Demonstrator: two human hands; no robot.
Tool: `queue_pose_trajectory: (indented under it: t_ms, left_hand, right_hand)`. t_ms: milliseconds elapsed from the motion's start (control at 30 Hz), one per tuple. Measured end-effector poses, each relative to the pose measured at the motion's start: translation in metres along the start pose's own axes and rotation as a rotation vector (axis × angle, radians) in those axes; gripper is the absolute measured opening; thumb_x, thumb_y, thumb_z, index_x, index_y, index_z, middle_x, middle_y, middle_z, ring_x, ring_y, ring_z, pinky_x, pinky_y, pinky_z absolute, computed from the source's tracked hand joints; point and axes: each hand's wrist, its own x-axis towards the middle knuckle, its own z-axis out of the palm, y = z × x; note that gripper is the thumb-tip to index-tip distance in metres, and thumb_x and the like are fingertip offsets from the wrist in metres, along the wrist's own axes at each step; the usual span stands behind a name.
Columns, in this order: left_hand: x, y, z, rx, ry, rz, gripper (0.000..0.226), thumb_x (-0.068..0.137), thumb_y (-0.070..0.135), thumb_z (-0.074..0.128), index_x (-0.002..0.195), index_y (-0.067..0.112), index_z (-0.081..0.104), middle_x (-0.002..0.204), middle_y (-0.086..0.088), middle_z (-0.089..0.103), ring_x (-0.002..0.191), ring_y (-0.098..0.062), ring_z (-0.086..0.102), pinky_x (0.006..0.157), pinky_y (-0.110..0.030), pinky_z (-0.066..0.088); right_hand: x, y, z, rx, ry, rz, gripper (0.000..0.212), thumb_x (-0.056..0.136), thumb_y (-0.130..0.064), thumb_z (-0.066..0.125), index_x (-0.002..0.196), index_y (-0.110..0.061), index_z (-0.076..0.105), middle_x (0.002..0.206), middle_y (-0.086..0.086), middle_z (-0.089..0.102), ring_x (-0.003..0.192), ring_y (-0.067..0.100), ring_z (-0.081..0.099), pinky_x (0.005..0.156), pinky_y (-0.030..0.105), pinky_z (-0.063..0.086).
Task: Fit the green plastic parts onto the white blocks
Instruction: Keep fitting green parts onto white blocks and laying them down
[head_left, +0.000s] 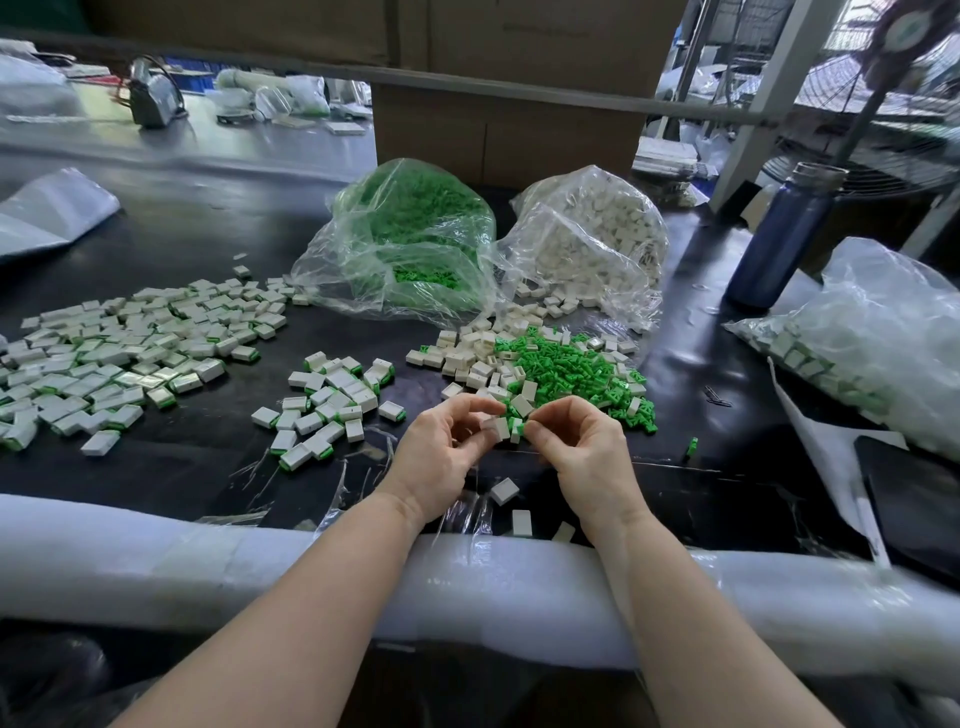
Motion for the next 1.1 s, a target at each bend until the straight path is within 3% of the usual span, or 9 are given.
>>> queue_pose_trajectory:
  t_ms: [233, 467, 633, 767, 933, 1100]
  left_hand:
    - [-0.0012, 0.0034, 0.0006, -0.089, -0.025, -0.044, 0.007, 0.087, 0.008, 0.061, 0.094, 0.008, 0.062, 0.082, -0.007, 0.069, 0.076, -0.018, 0.065, 0.08, -0.031, 0.053]
    - [-0.001, 0.0037, 0.0015, -0.03, -0.073, -0.031, 0.003, 0.087, 0.006, 0.061, 0.09, 0.005, 0.062, 0.083, -0.005, 0.065, 0.079, -0.014, 0.061, 0.081, -0.027, 0.051]
    - [-0.0005, 0.0038, 0.0008, -0.028, -0.065, -0.029, 0.008, 0.086, 0.006, 0.062, 0.083, 0.013, 0.061, 0.079, -0.003, 0.065, 0.076, -0.012, 0.06, 0.075, -0.019, 0.049]
    - [0.0002, 0.002, 0.0005, -0.01, -0.051, -0.051, 0.009, 0.086, 0.009, 0.063, 0.086, 0.018, 0.065, 0.086, -0.013, 0.069, 0.082, -0.023, 0.064, 0.079, -0.028, 0.051]
    - [0.0001, 0.0025, 0.0021, 0.0, -0.05, -0.047, 0.011, 0.085, 0.003, 0.063, 0.089, 0.011, 0.069, 0.091, -0.013, 0.07, 0.084, -0.017, 0.064, 0.08, -0.016, 0.05]
    - [-0.001, 0.0036, 0.0018, 0.024, -0.073, -0.048, 0.012, 0.085, -0.001, 0.062, 0.088, 0.007, 0.07, 0.078, -0.001, 0.066, 0.071, -0.003, 0.061, 0.07, -0.007, 0.046]
  right_hand:
    - [-0.0012, -0.0026, 0.001, 0.126, -0.022, 0.027, 0.015, 0.08, 0.001, 0.068, 0.077, -0.014, 0.066, 0.069, 0.0, 0.066, 0.06, 0.004, 0.061, 0.06, 0.017, 0.051]
    - [-0.0017, -0.0036, 0.0006, 0.126, -0.023, 0.02, 0.012, 0.08, 0.003, 0.068, 0.076, -0.009, 0.065, 0.066, 0.003, 0.064, 0.056, 0.006, 0.058, 0.056, 0.018, 0.049]
    - [-0.0023, -0.003, 0.0015, 0.056, -0.059, 0.018, 0.016, 0.079, 0.001, 0.069, 0.072, -0.012, 0.065, 0.063, 0.002, 0.063, 0.057, 0.009, 0.056, 0.055, 0.022, 0.048]
    - [-0.0025, -0.0035, 0.0021, 0.06, -0.06, 0.008, 0.019, 0.08, 0.002, 0.068, 0.07, -0.014, 0.066, 0.06, -0.002, 0.063, 0.054, 0.005, 0.057, 0.054, 0.019, 0.05]
    - [-0.0029, -0.0033, 0.0035, 0.041, -0.082, 0.022, 0.022, 0.08, 0.006, 0.065, 0.075, -0.015, 0.064, 0.063, 0.004, 0.061, 0.052, 0.004, 0.054, 0.054, 0.018, 0.048]
    - [-0.0022, -0.0024, 0.0025, 0.015, -0.11, 0.028, 0.025, 0.077, 0.01, 0.066, 0.073, -0.014, 0.061, 0.063, 0.003, 0.06, 0.051, 0.003, 0.052, 0.053, 0.017, 0.046]
